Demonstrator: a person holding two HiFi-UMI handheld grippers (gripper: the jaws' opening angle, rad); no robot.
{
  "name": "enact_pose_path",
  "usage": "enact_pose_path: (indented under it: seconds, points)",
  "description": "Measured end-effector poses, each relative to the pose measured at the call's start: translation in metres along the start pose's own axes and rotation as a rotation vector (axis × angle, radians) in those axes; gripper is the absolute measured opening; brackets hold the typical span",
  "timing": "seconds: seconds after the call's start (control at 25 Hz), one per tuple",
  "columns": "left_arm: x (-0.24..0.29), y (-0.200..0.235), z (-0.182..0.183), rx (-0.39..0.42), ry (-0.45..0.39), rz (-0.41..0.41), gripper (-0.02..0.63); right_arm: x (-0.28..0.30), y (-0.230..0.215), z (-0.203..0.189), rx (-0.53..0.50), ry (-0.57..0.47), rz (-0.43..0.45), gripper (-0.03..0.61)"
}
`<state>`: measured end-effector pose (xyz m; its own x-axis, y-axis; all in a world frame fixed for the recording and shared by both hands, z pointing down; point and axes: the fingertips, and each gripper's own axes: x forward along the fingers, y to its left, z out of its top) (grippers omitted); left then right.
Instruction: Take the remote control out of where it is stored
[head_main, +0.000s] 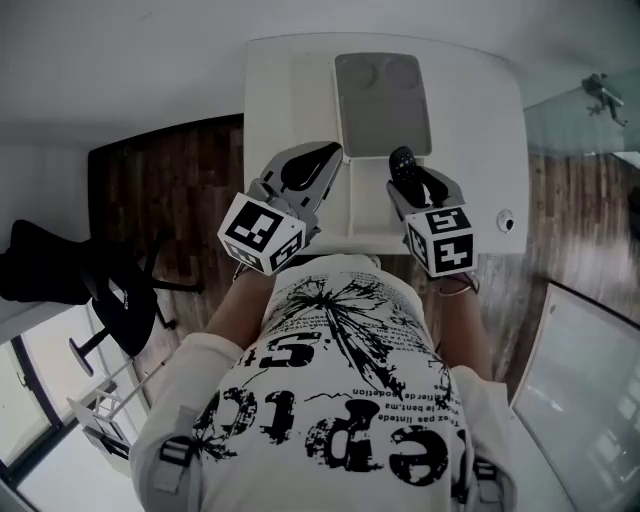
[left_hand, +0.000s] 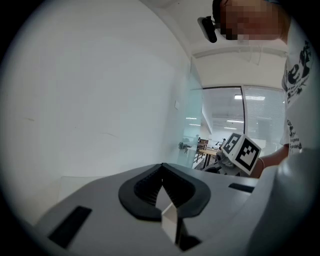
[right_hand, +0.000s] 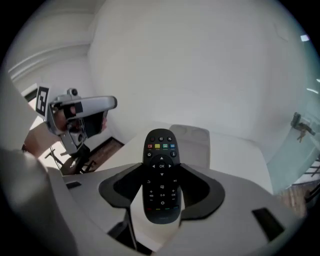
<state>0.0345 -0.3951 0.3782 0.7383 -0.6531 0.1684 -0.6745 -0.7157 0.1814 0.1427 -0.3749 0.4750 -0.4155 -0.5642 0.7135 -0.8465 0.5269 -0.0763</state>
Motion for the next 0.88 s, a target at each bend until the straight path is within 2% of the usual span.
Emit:
enact_pose_path:
  seconds: [0.32,0.48,0.68,0.88]
  points:
    - [-0.012,-0.024,0.031,0.057,-0.051,0.058,0.006,-0.061,-0.003,0.065,0.057,-0.315,0.023,0.238]
    - [-0.011,-0.034,0.047,0.091,-0.088,0.079,0.006,-0.09,-0.009,0.092,0.072,-0.475,0.006,0.238]
    - [-0.009,-0.043,0.075,0.134,-0.168,0.136,0.006,-0.11,-0.021,0.105,0.116,-0.583,-0.016,0.238]
    - [-0.011,-0.056,0.089,0.147,-0.196,0.131,0.006,-0.137,-0.021,0.112,0.112,-0.685,-0.013,0.238]
